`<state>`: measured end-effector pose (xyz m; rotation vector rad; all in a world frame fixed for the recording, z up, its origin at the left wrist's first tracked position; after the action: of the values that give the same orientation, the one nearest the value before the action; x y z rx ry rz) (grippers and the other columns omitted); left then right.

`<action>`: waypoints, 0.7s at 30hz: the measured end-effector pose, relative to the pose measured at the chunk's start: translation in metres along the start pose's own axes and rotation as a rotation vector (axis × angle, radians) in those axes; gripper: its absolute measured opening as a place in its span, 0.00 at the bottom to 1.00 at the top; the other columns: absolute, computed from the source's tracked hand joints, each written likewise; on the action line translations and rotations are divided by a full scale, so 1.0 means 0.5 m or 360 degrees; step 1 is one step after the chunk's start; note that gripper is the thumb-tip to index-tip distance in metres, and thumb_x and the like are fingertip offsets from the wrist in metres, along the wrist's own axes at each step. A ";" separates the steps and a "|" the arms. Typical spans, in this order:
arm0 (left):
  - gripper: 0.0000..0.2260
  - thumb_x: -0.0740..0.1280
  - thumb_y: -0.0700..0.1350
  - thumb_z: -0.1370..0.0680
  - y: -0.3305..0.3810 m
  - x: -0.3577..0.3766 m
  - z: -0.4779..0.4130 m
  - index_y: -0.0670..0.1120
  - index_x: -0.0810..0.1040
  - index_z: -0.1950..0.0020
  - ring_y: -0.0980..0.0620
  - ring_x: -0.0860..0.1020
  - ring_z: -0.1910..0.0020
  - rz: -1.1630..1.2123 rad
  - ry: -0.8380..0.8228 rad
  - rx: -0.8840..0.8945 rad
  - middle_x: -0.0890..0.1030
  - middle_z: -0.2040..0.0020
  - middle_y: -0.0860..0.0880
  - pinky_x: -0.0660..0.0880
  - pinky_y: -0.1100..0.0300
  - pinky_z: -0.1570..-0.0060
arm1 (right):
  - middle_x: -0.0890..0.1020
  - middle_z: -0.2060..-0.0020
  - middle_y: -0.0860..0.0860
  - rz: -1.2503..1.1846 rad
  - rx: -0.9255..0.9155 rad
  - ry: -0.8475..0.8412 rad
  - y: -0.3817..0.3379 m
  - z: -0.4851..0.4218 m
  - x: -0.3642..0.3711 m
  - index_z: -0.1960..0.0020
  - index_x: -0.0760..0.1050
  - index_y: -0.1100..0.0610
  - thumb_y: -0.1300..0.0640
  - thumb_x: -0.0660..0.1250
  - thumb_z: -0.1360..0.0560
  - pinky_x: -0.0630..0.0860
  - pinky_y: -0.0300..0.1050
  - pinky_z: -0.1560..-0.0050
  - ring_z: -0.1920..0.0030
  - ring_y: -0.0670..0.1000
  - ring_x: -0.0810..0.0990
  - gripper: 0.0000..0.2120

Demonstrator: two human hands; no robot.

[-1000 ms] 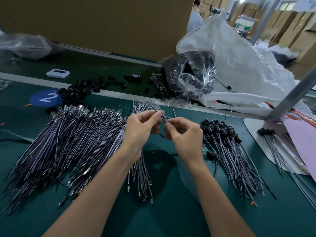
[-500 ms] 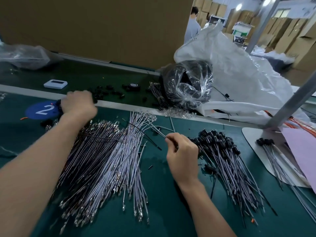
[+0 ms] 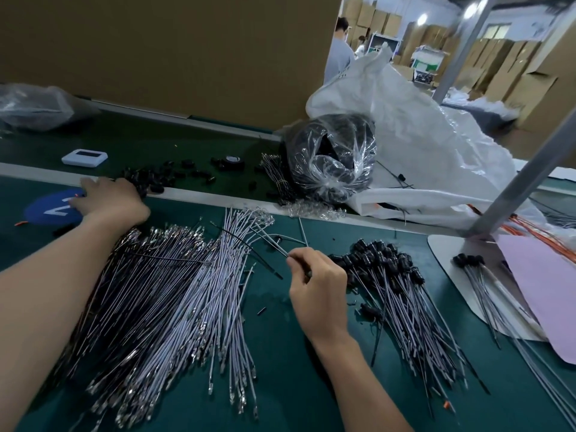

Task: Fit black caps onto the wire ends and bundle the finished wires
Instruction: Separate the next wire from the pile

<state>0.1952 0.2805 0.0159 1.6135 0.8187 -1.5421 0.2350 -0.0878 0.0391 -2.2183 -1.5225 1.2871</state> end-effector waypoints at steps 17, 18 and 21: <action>0.10 0.63 0.43 0.19 0.206 -0.020 0.109 0.44 0.81 0.42 0.42 0.76 0.47 0.0533 0.0054 0.0628 0.80 0.49 0.43 0.75 0.47 0.46 | 0.83 0.61 0.49 -0.0047 0.0037 0.0002 0.005 0.001 -0.003 0.54 0.82 0.60 0.66 0.70 0.25 0.72 0.27 0.56 0.62 0.43 0.77 0.03; 0.10 0.62 0.44 0.19 0.213 -0.023 0.119 0.45 0.81 0.43 0.42 0.74 0.43 0.0477 0.0117 0.0633 0.80 0.48 0.43 0.72 0.45 0.41 | 0.83 0.62 0.48 -0.0051 0.0042 0.0019 0.006 0.000 -0.006 0.54 0.82 0.60 0.66 0.70 0.25 0.71 0.26 0.56 0.62 0.43 0.77 0.04; 0.08 0.63 0.45 0.19 0.240 -0.034 0.180 0.45 0.80 0.45 0.48 0.76 0.49 0.0825 0.0176 0.0753 0.81 0.51 0.46 0.70 0.53 0.43 | 0.80 0.63 0.46 -0.0098 0.0100 0.0092 0.014 -0.004 -0.013 0.54 0.81 0.60 0.66 0.69 0.25 0.71 0.26 0.58 0.63 0.43 0.77 0.04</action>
<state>0.2493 0.1422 0.0431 2.0584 0.0535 -1.3270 0.2402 -0.0959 0.0402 -2.1336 -1.4962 1.2247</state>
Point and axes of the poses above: each hand's wrist, its own z-axis away from the middle knuckle, its own x-axis out of the palm, y = z × x, the point moved 9 cm from there along -z, towards the middle knuckle
